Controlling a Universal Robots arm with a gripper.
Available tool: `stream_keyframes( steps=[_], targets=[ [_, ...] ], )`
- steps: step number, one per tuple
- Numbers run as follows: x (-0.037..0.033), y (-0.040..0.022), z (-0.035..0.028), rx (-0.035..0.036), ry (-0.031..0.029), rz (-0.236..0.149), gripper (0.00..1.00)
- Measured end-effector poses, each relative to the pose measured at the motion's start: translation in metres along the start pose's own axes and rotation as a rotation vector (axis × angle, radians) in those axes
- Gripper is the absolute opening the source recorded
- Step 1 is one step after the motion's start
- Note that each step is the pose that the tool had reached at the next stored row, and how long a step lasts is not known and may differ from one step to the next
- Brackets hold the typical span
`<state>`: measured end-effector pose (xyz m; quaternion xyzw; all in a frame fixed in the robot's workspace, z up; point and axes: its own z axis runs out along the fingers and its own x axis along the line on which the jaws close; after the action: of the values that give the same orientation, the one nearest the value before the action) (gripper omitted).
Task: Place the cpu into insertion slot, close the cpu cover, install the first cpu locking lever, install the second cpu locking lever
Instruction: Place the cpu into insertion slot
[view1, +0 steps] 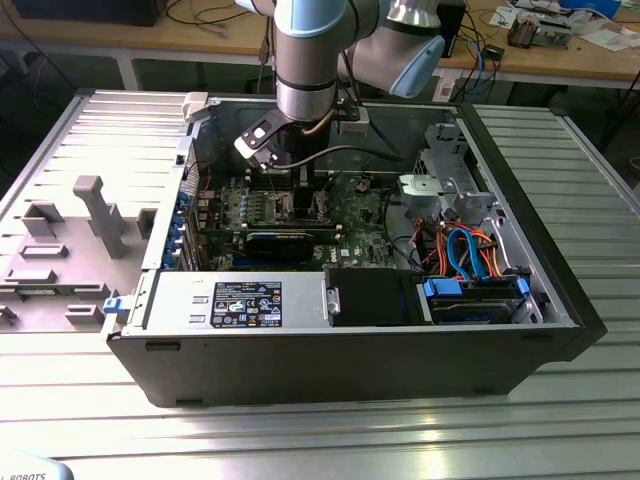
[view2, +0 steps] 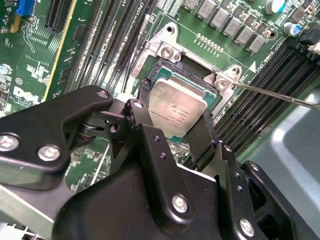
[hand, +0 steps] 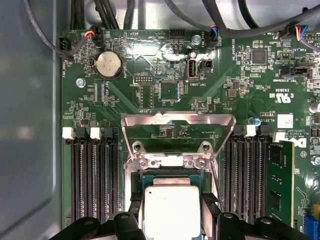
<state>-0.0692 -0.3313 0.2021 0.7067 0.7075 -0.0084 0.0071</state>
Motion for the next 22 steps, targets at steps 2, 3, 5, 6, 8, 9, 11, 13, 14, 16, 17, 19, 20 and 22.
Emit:
stream_keyframes(
  steps=[2, 3, 5, 6, 8, 9, 11, 13, 14, 16, 17, 19, 20, 22],
  targets=[
    [0.0001, 0.0004, 0.0004, 0.0003, 0.0001, 0.006, 0.54],
    [0.0001, 0.0011, 0.0006, 0.0004, 0.0002, 0.006, 0.54],
    [0.0, 0.0026, 0.0008, 0.0011, 0.0001, 0.006, 0.54],
    [0.0, 0.003, 0.0014, 0.0016, 0.0, 0.006, 0.54],
    [0.0001, 0.0017, 0.0022, 0.0016, 0.0001, 0.006, 0.54],
    [0.0001, -0.0001, 0.0024, 0.0013, 0.0004, 0.006, 0.54],
    [0.0001, -0.0007, 0.0026, 0.0016, 0.0, 0.006, 0.54],
    [0.0, -0.0007, 0.0026, 0.0017, -0.0001, 0.006, 0.54],
    [0.0, -0.0002, 0.0027, 0.0016, 0.0, 0.006, 0.54],
    [0.0001, 0.0008, 0.003, 0.0016, 0.0, 0.006, 0.54],
    [0.0001, 0.001, 0.0034, 0.0017, 0.0001, 0.006, 0.54],
    [0.0001, 0.001, 0.0037, 0.0019, -0.0001, 0.006, 0.54],
    [0.0001, 0.0011, 0.0039, 0.0019, 0.0001, 0.006, 0.54],
    [0.0001, 0.0011, 0.0047, 0.0019, 0.0013, 0.006, 0.54]
  ],
)
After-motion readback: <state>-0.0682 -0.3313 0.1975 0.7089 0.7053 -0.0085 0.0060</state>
